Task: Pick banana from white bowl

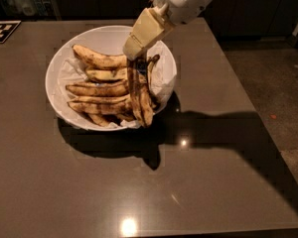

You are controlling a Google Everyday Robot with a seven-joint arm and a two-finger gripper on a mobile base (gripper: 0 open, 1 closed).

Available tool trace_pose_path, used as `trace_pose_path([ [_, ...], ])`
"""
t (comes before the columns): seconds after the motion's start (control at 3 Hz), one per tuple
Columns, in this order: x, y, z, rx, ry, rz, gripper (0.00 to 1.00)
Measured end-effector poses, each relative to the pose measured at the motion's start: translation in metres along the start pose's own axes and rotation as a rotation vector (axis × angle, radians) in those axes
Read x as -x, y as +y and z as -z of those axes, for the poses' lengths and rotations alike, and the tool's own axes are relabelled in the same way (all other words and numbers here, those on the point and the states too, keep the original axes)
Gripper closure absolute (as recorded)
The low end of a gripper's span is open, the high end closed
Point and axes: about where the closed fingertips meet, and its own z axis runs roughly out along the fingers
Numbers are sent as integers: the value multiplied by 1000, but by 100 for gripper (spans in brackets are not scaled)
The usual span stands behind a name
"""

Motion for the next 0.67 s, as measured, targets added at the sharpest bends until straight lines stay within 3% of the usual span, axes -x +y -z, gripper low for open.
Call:
trace_pose_path([
  [0.67, -38, 36, 55, -52, -40, -127, 100],
])
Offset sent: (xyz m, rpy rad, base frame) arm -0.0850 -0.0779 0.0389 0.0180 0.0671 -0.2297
